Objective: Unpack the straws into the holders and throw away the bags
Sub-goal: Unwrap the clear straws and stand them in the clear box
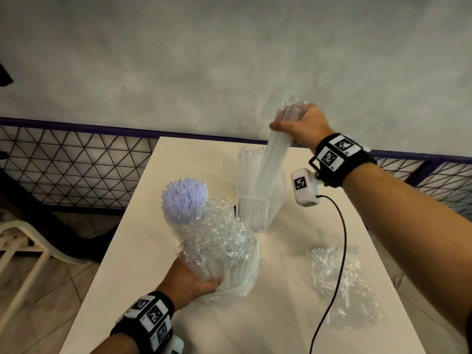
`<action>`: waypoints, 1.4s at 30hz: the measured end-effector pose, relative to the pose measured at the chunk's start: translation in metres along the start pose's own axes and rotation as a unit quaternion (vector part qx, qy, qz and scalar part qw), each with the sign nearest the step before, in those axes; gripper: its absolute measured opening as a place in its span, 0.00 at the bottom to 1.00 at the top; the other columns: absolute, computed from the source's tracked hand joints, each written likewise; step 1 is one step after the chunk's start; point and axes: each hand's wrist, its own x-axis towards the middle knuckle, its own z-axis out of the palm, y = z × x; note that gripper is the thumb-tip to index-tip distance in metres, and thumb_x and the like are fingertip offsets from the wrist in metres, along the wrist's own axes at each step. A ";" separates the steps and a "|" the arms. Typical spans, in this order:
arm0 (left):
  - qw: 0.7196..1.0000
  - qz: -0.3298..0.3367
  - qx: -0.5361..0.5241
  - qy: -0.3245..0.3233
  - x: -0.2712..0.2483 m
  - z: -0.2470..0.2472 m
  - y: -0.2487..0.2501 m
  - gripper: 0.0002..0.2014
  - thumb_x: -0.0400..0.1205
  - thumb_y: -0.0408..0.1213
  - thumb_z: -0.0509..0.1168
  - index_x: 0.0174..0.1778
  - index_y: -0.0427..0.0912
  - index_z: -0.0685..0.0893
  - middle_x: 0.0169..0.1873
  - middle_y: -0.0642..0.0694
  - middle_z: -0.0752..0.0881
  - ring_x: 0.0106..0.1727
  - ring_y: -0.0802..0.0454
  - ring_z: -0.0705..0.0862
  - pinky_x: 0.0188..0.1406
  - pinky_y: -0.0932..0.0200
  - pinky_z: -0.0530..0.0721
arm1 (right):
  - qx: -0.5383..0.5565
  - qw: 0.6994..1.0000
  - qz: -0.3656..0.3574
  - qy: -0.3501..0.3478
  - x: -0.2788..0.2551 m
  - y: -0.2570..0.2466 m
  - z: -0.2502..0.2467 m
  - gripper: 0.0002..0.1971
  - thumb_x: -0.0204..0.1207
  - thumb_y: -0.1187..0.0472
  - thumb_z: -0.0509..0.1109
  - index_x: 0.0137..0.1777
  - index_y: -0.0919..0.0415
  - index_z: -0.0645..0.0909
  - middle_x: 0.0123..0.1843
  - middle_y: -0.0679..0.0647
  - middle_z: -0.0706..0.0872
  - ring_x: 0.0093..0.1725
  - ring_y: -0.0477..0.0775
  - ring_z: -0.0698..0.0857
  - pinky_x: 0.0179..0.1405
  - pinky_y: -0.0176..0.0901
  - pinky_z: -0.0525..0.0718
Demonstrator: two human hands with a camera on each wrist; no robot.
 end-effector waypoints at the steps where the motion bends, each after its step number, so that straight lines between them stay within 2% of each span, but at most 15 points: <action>1: 1.000 -0.007 -0.004 0.001 -0.001 0.000 0.001 0.25 0.57 0.49 0.80 0.47 0.42 0.86 0.35 0.54 0.91 0.42 0.64 0.89 0.48 0.77 0.79 | -0.023 0.999 0.024 -0.026 0.002 0.011 0.008 0.22 0.65 0.53 0.86 0.56 0.59 0.84 0.49 0.53 0.90 0.47 0.55 0.91 0.29 0.39 0.86; 3: 1.000 -0.023 -0.005 0.000 -0.001 0.000 0.001 0.23 0.60 0.44 0.82 0.44 0.35 0.84 0.31 0.51 0.90 0.40 0.65 0.88 0.46 0.79 0.78 | -0.083 0.992 0.060 -0.075 0.000 0.030 0.023 0.35 0.61 0.48 0.87 0.66 0.57 0.78 0.57 0.52 0.87 0.52 0.54 0.89 0.34 0.44 0.89; 6: 0.999 -0.036 0.007 -0.004 -0.001 -0.001 0.003 0.18 0.64 0.37 0.83 0.41 0.36 0.82 0.32 0.49 0.89 0.42 0.69 0.87 0.48 0.84 0.73 | -0.166 0.984 0.027 -0.056 -0.002 0.050 0.035 0.51 0.56 0.44 0.89 0.76 0.53 0.66 0.68 0.55 0.80 0.64 0.57 0.81 0.62 0.51 0.83; 10: 1.000 -0.026 0.008 -0.001 -0.002 0.001 0.006 0.25 0.65 0.33 0.82 0.54 0.28 0.82 0.40 0.49 0.91 0.47 0.70 0.87 0.49 0.85 0.73 | -0.254 0.959 -0.101 -0.074 -0.004 0.057 0.041 0.52 0.68 0.41 0.81 0.85 0.58 0.56 0.84 0.58 0.64 0.82 0.61 0.62 0.80 0.57 0.67; 12: 0.999 -0.025 0.035 -0.011 -0.001 0.002 0.007 0.19 0.68 0.26 0.79 0.49 0.22 0.81 0.33 0.51 0.90 0.43 0.74 0.86 0.49 0.87 0.70 | -0.312 0.934 -0.106 -0.134 -0.006 0.063 0.046 0.46 0.77 0.40 0.72 0.87 0.57 0.53 0.87 0.60 0.59 0.84 0.62 0.61 0.82 0.58 0.65; 15: 0.998 -0.024 0.050 -0.013 -0.002 0.002 0.009 0.17 0.68 0.26 0.80 0.47 0.25 0.82 0.31 0.56 0.90 0.44 0.75 0.85 0.51 0.88 0.67 | -0.363 0.898 -0.061 -0.241 -0.013 0.075 0.052 0.42 0.83 0.40 0.64 0.88 0.54 0.47 0.90 0.58 0.51 0.87 0.59 0.57 0.83 0.53 0.59; 18: 0.999 -0.021 0.037 -0.015 -0.001 -0.001 0.010 0.19 0.67 0.27 0.80 0.51 0.31 0.82 0.37 0.59 0.90 0.47 0.75 0.85 0.52 0.88 0.67 | -0.375 0.891 -0.079 -0.242 -0.013 0.075 0.053 0.42 0.82 0.40 0.66 0.88 0.53 0.48 0.89 0.55 0.55 0.82 0.59 0.68 0.81 0.51 0.63; 20: 0.999 -0.010 0.044 -0.018 -0.001 -0.002 0.009 0.20 0.66 0.34 0.81 0.52 0.36 0.83 0.41 0.61 0.90 0.52 0.76 0.83 0.55 0.88 0.65 | -0.371 0.901 -0.133 -0.183 -0.007 0.070 0.053 0.44 0.80 0.41 0.68 0.88 0.56 0.50 0.88 0.55 0.58 0.82 0.60 0.68 0.80 0.54 0.65; 23: 0.988 0.040 0.145 -0.041 0.000 -0.003 0.005 0.20 0.65 0.60 0.71 0.47 0.52 0.83 0.45 0.71 0.85 0.60 0.87 0.71 0.62 0.90 0.49 | -0.359 0.903 -0.192 -0.135 -0.001 0.064 0.057 0.43 0.82 0.44 0.66 0.88 0.56 0.45 0.90 0.53 0.50 0.88 0.56 0.52 0.83 0.58 0.55; 26: 0.980 0.065 0.185 -0.046 0.002 -0.002 0.001 0.20 0.64 0.65 0.63 0.46 0.58 0.80 0.44 0.80 0.80 0.61 0.91 0.65 0.63 0.89 0.45 | -0.424 0.869 -0.170 -0.191 -0.002 0.065 0.069 0.36 0.87 0.45 0.56 0.89 0.55 0.45 0.90 0.51 0.49 0.89 0.54 0.49 0.84 0.56 0.50; 29: 0.985 0.061 0.158 -0.033 0.002 -0.001 0.003 0.30 0.62 0.65 0.66 0.54 0.50 0.85 0.52 0.69 0.83 0.61 0.89 0.67 0.61 0.91 0.48 | -0.480 0.828 -0.133 -0.258 -0.004 0.071 0.074 0.35 0.88 0.41 0.49 0.89 0.55 0.44 0.90 0.50 0.46 0.89 0.53 0.45 0.86 0.56 0.45; 33: 0.991 -0.059 0.118 0.011 0.002 -0.002 -0.010 0.38 0.62 0.54 0.81 0.66 0.42 0.80 0.53 0.56 0.84 0.49 0.72 0.79 0.47 0.91 0.69 | -0.440 0.872 -0.150 -0.149 0.005 0.066 0.063 0.37 0.87 0.39 0.50 0.89 0.58 0.45 0.90 0.53 0.44 0.89 0.57 0.43 0.85 0.58 0.46; 35: 0.990 -0.082 0.115 0.017 0.002 -0.002 -0.013 0.39 0.63 0.50 0.82 0.69 0.41 0.78 0.55 0.52 0.84 0.48 0.69 0.79 0.43 0.90 0.72 | -0.440 0.888 -0.091 -0.098 0.009 0.068 0.057 0.37 0.88 0.41 0.49 0.88 0.61 0.45 0.90 0.56 0.44 0.89 0.59 0.43 0.86 0.58 0.47; 39: 0.989 -0.104 0.104 0.012 0.003 -0.003 -0.015 0.44 0.59 0.54 0.81 0.70 0.40 0.77 0.58 0.50 0.85 0.51 0.65 0.80 0.43 0.90 0.72 | -0.359 0.920 -0.015 -0.155 0.012 0.078 0.054 0.32 0.89 0.56 0.53 0.88 0.63 0.47 0.90 0.60 0.45 0.88 0.60 0.51 0.86 0.54 0.55; 42: 0.991 -0.098 0.094 0.004 0.001 -0.003 -0.011 0.46 0.55 0.62 0.78 0.67 0.41 0.79 0.57 0.52 0.86 0.53 0.65 0.82 0.45 0.87 0.74 | -0.305 0.947 -0.049 -0.084 0.013 0.078 0.046 0.33 0.81 0.64 0.61 0.86 0.60 0.57 0.87 0.61 0.55 0.85 0.65 0.60 0.82 0.56 0.65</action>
